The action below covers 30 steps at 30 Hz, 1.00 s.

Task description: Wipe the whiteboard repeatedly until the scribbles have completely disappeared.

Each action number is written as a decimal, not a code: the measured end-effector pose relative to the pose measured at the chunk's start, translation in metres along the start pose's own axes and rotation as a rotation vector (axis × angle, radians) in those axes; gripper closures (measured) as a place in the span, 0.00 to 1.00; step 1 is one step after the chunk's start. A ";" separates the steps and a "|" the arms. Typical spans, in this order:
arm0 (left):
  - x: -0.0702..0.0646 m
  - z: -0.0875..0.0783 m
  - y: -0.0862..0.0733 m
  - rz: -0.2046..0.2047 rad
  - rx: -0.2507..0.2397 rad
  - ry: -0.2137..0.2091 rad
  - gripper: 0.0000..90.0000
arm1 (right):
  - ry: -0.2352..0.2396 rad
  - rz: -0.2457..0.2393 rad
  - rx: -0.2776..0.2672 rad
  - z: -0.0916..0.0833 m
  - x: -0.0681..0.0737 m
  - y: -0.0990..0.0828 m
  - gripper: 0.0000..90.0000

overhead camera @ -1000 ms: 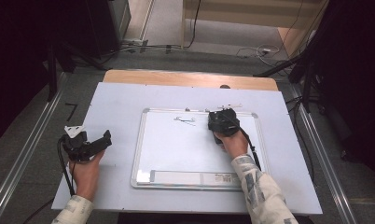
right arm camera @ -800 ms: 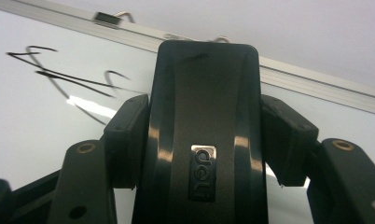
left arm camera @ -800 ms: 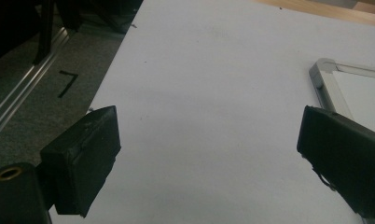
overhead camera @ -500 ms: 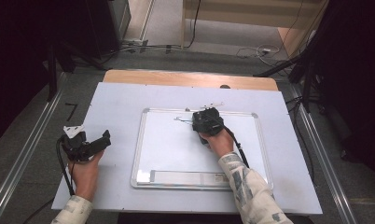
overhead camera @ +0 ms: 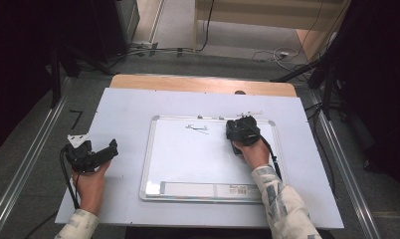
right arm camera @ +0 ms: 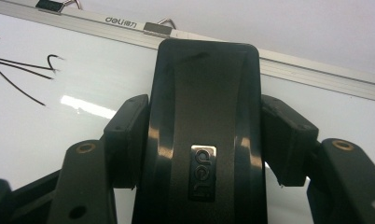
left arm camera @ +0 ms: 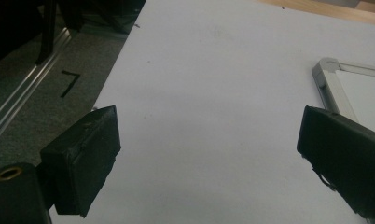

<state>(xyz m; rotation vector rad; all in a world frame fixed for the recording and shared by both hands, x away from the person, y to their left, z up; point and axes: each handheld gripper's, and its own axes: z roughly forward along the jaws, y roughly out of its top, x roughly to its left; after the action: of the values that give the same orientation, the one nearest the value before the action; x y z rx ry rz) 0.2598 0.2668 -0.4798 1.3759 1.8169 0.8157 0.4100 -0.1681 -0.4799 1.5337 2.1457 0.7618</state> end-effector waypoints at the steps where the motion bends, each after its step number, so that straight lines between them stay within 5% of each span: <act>1: 0.000 0.000 0.000 0.000 0.000 -0.001 0.07 | -0.008 -0.002 0.001 0.000 0.002 0.000 0.41; 30: 0.002 -0.004 0.001 -0.008 -0.010 -0.012 0.07 | 0.103 -0.131 -0.005 0.027 0.110 0.030 0.40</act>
<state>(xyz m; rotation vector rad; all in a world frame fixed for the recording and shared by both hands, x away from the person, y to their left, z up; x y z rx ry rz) 0.2565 0.2687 -0.4776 1.3633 1.8064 0.8094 0.4131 -0.0505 -0.4822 1.3626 2.2911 0.8163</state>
